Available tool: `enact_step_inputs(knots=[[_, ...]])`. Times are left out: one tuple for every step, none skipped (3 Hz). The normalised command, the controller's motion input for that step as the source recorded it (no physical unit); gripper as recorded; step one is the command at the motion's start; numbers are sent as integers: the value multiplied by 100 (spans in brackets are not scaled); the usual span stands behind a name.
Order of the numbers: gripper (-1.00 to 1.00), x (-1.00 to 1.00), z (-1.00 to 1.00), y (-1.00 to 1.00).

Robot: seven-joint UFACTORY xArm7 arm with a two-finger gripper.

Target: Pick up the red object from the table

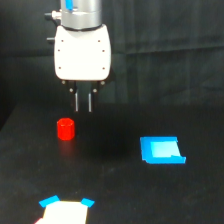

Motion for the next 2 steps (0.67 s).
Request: enact_step_inputs(knots=[[100,14,-14,45],[100,24,-16,44]])
